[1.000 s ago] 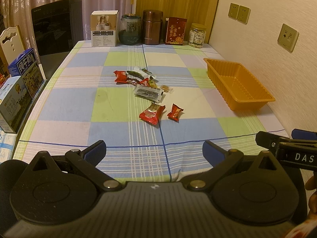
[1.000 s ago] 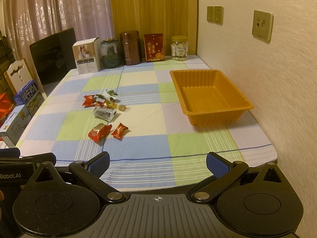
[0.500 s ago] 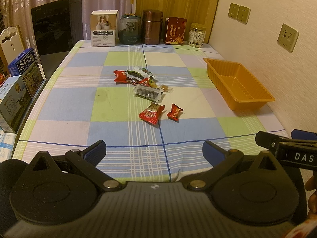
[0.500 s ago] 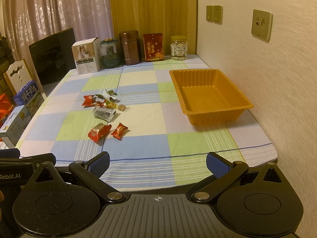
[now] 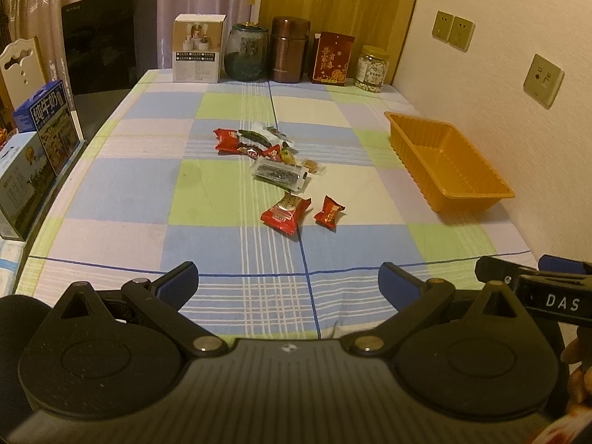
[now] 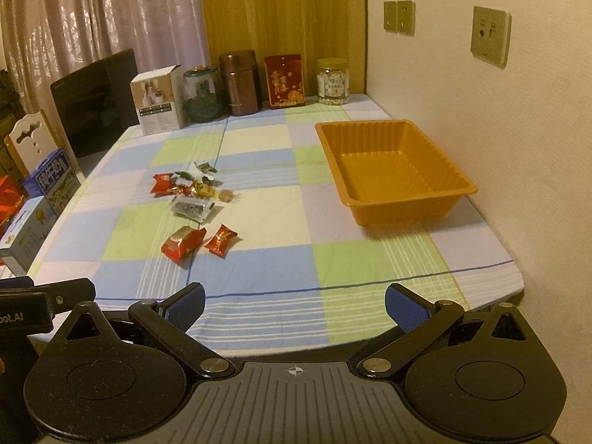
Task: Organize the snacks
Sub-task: 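Grasp the red candy packet with the left tool while the right tool grasps another red packet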
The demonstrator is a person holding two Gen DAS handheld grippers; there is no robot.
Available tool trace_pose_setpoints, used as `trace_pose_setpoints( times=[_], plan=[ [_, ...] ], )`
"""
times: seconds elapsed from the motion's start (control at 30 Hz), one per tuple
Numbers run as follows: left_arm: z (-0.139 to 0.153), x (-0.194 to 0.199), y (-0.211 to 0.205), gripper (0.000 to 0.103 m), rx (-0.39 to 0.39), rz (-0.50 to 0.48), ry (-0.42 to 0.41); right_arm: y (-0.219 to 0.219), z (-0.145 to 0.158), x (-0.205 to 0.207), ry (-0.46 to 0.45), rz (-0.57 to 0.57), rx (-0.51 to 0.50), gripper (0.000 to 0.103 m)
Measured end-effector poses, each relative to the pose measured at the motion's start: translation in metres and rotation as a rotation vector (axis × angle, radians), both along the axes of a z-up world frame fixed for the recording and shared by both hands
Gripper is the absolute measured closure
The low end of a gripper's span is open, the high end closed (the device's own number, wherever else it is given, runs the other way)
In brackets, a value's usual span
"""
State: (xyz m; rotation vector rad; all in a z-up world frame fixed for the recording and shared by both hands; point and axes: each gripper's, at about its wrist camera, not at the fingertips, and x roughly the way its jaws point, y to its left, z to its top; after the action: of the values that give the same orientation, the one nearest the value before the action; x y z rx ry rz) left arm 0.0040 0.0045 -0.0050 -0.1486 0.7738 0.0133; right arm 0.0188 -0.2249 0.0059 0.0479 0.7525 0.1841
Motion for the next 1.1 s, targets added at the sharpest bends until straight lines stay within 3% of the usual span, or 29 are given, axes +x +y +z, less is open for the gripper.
trace_pose_setpoints(
  times=[0.37, 1.0, 1.1],
  plan=[
    [-0.026, 0.023, 0.011, 0.0, -0.039, -0.015, 0.06, 0.005, -0.022, 0.025, 0.058, 0.003, 0.006, 0.0],
    [-0.061, 0.085, 0.042, 0.001, -0.007, 0.028, 0.066, 0.028, -0.063, 0.083, 0.111, 0.013, 0.032, 0.001],
    [-0.071, 0.104, 0.043, 0.009, 0.001, -0.016, 0.064, 0.032, -0.07, 0.096, 0.104, 0.018, 0.048, 0.001]
  ],
)
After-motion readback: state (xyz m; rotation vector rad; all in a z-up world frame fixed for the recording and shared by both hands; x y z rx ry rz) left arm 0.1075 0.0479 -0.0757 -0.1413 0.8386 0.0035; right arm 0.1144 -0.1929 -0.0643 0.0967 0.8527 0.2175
